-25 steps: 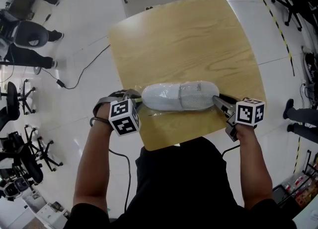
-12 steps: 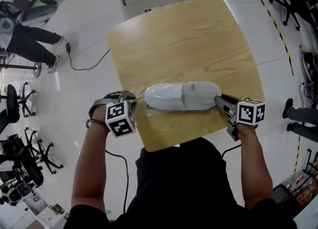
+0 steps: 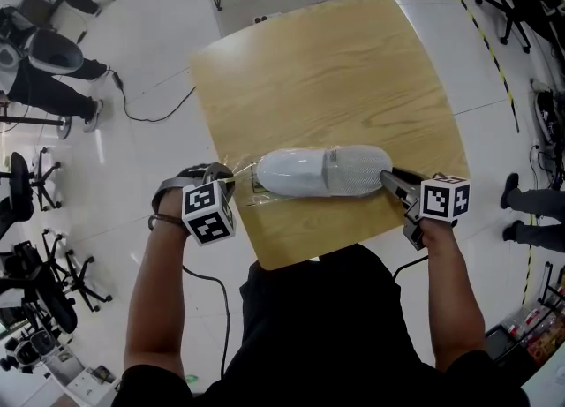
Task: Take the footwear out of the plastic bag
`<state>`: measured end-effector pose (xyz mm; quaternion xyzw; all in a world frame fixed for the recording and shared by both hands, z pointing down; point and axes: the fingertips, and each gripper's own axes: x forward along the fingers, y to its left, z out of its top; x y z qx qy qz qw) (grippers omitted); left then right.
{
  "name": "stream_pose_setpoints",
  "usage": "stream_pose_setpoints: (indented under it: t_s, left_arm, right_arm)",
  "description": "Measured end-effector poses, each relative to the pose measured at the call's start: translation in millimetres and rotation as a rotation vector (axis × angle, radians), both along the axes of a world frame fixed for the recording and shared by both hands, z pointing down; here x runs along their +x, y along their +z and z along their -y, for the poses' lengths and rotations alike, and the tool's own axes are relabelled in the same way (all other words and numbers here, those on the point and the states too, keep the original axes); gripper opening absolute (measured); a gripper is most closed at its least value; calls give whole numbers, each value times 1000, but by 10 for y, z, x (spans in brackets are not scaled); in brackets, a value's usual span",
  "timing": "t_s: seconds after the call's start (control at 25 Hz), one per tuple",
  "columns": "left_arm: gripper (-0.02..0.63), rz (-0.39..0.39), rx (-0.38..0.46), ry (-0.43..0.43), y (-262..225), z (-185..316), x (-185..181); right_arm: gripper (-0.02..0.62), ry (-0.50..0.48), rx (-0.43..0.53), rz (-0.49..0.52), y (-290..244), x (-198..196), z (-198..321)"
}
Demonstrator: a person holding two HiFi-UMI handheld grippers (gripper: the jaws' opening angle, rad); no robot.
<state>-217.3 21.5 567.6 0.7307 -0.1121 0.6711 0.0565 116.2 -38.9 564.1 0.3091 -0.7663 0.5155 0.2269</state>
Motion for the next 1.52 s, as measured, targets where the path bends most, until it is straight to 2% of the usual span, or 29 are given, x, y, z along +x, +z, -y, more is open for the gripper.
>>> stream_pose_setpoints:
  t_s: [0.44, 0.64, 0.92, 1.0, 1.08, 1.24, 1.36, 1.44, 1.52]
  left_arm:
    - [55, 56, 1, -5, 24, 18, -256]
    - [75, 52, 29, -14, 48, 36, -370]
    - [75, 69, 8, -26, 98, 61, -572]
    - [92, 51, -15, -54, 99, 56, -604]
    - [135, 35, -28, -79, 73, 40, -652]
    - [186, -22, 4, -106, -173, 22, -711]
    - [186, -153, 73, -79, -468, 92, -345]
    - [184, -242, 96, -14, -554, 142, 71]
    - [186, -288, 88, 64, -503, 193, 470]
  right_arm:
    - [104, 44, -15, -22, 25, 166, -68]
    - [106, 57, -8, -37, 33, 130, -91]
    - [106, 74, -5, -55, 37, 95, -76]
    - [106, 93, -7, -57, 47, 100, -81]
    - [106, 110, -7, -65, 49, 109, -95]
    - [107, 128, 1, -87, 32, 103, -117]
    - [107, 141, 4, -102, 45, 113, -126]
    - [109, 151, 5, -107, 52, 113, -129]
    - [109, 157, 3, -109, 59, 104, -127]
